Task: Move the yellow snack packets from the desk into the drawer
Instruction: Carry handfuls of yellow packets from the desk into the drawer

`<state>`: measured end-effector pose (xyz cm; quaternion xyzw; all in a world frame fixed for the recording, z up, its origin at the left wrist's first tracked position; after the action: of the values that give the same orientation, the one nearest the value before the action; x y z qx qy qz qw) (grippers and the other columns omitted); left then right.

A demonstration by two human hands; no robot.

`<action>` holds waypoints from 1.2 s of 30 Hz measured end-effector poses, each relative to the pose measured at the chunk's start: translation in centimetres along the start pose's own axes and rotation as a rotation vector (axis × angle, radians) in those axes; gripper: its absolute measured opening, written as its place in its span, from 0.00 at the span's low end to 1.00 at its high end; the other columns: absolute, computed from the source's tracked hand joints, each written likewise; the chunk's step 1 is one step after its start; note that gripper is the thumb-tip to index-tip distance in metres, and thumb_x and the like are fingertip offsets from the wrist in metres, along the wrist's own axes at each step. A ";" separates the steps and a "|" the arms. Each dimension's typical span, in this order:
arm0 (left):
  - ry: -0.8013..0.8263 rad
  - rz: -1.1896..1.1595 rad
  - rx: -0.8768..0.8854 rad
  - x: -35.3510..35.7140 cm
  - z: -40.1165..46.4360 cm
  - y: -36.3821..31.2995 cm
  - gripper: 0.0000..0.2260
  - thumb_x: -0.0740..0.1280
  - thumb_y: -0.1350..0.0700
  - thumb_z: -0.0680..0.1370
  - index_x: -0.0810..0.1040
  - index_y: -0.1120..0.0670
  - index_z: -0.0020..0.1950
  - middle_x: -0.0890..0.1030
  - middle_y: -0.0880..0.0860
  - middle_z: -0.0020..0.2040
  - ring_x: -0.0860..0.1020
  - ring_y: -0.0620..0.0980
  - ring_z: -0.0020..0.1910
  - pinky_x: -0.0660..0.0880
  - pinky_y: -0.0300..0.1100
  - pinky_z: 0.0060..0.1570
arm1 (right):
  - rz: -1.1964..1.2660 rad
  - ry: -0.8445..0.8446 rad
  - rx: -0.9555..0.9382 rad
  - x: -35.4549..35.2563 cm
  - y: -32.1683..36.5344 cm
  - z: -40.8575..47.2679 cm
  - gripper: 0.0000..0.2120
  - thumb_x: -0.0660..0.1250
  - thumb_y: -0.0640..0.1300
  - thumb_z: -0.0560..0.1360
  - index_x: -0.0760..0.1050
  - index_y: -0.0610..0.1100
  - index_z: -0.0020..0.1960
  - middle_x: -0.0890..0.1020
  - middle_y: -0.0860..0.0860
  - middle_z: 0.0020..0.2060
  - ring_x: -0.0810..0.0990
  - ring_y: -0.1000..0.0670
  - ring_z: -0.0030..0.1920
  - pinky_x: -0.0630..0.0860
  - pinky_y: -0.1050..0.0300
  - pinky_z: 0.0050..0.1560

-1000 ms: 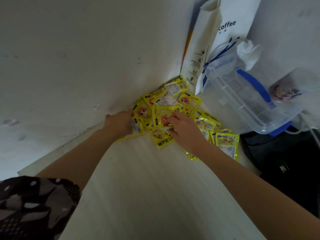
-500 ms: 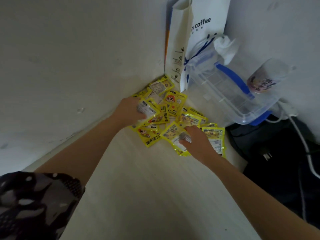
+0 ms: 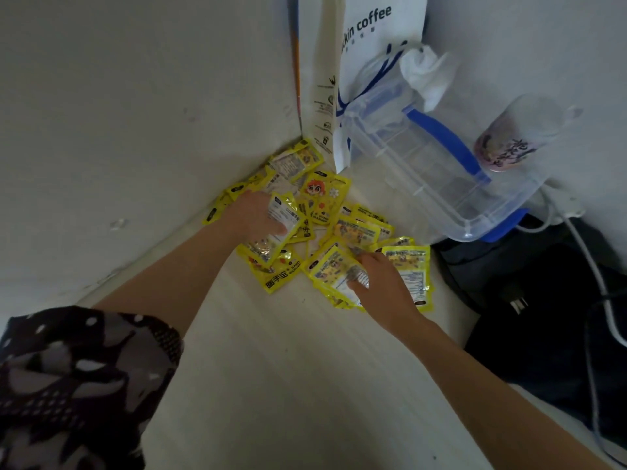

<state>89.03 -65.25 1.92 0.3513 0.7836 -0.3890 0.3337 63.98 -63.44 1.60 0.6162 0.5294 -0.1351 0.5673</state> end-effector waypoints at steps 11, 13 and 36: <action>-0.212 -0.023 0.003 -0.7 -2.4 -0.2 0.24 0.76 0.51 0.69 0.74 0.62 0.59 0.73 0.59 0.62 0.75 0.59 0.60 0.69 0.45 0.50 | 0.146 -0.013 0.026 -0.4 -0.4 -0.9 0.15 0.67 0.43 0.76 0.73 0.43 0.63 0.78 0.46 0.58 0.76 0.45 0.59 0.73 0.51 0.58; -0.237 -0.085 0.002 -0.7 -3.6 0.0 0.25 0.76 0.52 0.69 0.74 0.62 0.59 0.76 0.59 0.58 0.77 0.58 0.57 0.73 0.44 0.47 | 0.208 -0.015 0.044 -0.7 -0.7 -1.4 0.14 0.67 0.43 0.76 0.74 0.44 0.61 0.79 0.48 0.56 0.77 0.46 0.57 0.72 0.54 0.55; -0.237 -1.518 -0.384 15.0 -29.9 5.0 0.13 0.72 0.63 0.72 0.80 0.61 0.57 0.84 0.62 0.50 0.84 0.58 0.46 0.82 0.51 0.41 | 0.831 0.033 0.207 1.8 -3.0 -16.9 0.14 0.68 0.37 0.75 0.77 0.45 0.59 0.83 0.47 0.54 0.82 0.46 0.54 0.77 0.42 0.59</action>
<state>77.66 -33.43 2.29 -0.3867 0.8217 -0.4031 0.1133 54.97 -48.97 3.98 0.8329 0.2287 0.0622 0.5001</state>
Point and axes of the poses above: each hand's wrist, its own z-axis towards the middle knuckle, its own x-axis out of the palm, y = z × x, the point moved 8 cm from there along z, towards the middle knuckle
